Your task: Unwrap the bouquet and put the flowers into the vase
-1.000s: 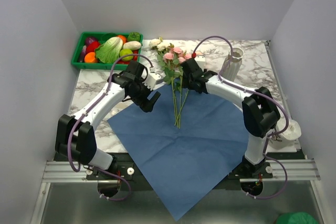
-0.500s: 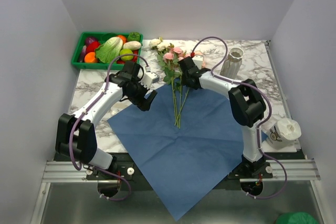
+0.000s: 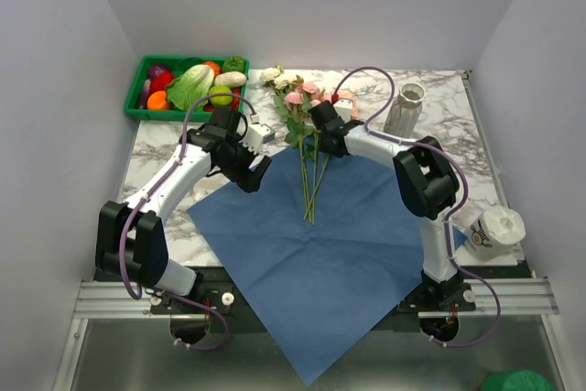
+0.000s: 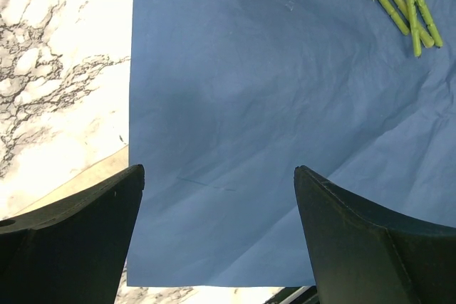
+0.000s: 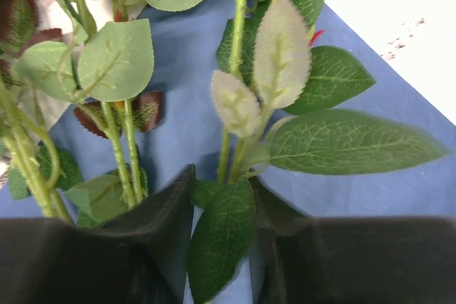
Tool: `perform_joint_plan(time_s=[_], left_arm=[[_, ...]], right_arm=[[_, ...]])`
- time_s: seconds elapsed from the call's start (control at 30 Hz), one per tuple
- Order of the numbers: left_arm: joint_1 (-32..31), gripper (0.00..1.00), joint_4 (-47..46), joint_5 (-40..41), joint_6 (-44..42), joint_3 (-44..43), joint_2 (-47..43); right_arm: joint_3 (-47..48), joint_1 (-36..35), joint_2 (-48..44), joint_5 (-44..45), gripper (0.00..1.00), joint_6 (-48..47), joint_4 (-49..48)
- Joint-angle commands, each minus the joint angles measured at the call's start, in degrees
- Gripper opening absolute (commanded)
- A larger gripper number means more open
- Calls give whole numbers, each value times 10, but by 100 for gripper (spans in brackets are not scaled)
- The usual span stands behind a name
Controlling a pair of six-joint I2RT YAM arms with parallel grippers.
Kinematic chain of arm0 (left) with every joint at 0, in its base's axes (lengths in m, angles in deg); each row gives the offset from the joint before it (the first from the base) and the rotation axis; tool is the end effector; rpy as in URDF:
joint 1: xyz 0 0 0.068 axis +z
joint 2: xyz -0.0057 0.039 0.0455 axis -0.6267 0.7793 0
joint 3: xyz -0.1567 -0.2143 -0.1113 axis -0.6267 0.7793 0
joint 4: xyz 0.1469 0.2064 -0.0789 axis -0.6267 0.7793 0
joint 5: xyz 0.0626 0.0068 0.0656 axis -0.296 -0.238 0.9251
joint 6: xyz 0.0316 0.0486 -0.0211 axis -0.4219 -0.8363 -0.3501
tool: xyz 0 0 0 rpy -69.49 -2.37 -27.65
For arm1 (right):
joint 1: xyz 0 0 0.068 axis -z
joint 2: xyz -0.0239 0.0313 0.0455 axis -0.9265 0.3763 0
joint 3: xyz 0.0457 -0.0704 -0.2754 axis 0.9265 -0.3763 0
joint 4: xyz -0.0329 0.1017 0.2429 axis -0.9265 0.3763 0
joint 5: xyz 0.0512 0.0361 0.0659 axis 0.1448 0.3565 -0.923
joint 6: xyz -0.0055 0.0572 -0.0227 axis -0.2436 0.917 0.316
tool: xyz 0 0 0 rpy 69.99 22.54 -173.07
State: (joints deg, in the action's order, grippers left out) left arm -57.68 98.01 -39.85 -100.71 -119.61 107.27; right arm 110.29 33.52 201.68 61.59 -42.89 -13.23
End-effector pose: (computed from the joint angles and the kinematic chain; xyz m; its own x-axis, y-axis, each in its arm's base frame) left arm 0.2777 -0.1093 0.2605 -0.6794 0.5313 -0.5061 0.6647 0.7378 -0.1177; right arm 0.4020 0.2495 0.1686 -0.7210 0.1525 -0.6759 0.1708 0.9845 0.0400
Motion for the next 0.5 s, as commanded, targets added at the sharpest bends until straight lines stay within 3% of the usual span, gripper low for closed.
perform_joint_plan(time_s=[0.0, 0.07, 0.13, 0.3, 0.47], left_arm=[[6, 93, 22, -35, 11, -29, -14], [6, 92, 27, -36, 15, -47, -15], [7, 93, 27, -24, 11, -47, -22], [7, 92, 29, -10, 5, -35, -29], [6, 92, 26, -11, 13, -30, -33]], right_arm=[[15, 4, 16, 6, 29, 13, 3], [13, 4, 0, 10, 14, 17, 5], [7, 4, -20, 17, 8, 17, 5], [-4, 4, -100, 36, 1, 2, -1], [-16, 3, -182, 51, 1, -20, -26]])
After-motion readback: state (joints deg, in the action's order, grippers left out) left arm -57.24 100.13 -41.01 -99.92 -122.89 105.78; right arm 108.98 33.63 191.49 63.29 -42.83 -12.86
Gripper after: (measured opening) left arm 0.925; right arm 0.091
